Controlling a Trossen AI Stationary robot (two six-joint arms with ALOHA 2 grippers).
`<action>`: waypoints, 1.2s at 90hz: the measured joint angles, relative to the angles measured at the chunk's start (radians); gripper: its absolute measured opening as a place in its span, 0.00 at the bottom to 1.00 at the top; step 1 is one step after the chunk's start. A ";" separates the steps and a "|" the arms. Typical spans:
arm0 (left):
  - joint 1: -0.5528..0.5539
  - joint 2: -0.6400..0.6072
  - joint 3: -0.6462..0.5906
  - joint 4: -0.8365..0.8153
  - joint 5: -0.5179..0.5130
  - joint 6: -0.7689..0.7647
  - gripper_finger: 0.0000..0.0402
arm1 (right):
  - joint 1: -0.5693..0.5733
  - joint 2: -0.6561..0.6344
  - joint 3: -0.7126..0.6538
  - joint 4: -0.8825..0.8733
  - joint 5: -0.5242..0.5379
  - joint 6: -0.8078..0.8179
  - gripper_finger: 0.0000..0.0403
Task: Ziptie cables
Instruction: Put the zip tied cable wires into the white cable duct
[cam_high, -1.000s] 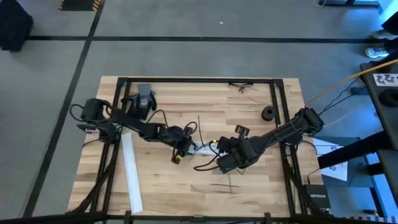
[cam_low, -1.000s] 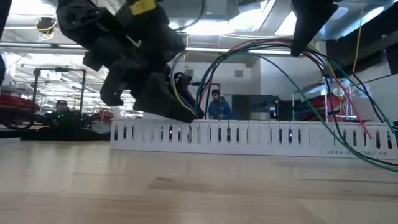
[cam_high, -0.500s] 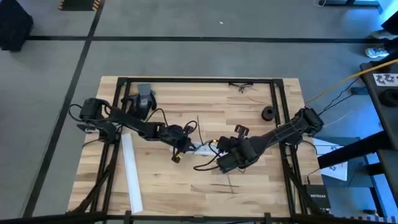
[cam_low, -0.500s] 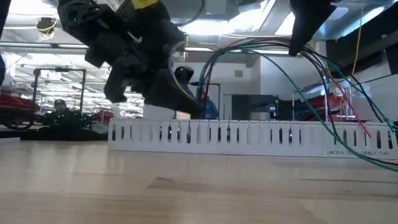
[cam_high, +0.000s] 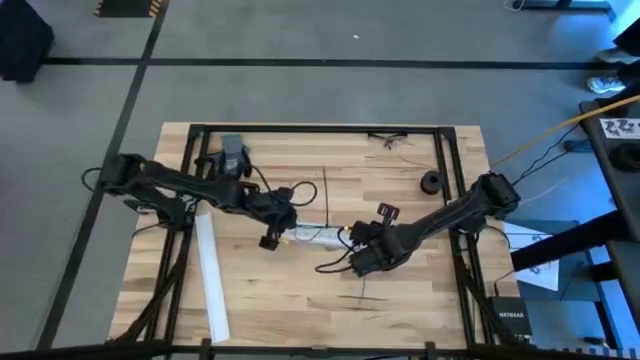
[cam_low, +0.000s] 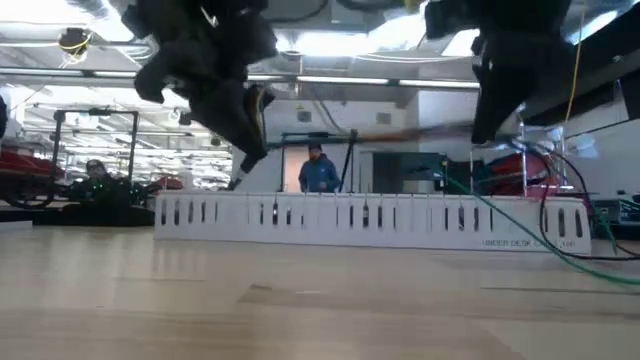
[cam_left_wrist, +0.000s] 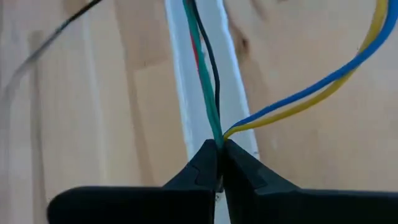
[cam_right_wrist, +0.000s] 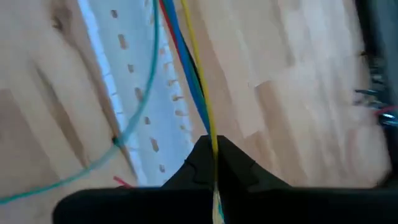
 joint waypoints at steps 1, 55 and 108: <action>0.002 0.003 -0.001 0.000 0.000 0.004 0.01 | 0.000 0.000 -0.008 0.015 -0.002 -0.004 0.00; 0.000 0.088 -0.003 -0.001 0.002 -0.014 0.01 | -0.002 -0.004 -0.088 0.209 -0.303 -0.049 0.19; -0.005 0.090 -0.004 0.006 0.002 -0.018 0.01 | -0.180 0.021 -0.035 0.435 -0.198 -0.332 0.33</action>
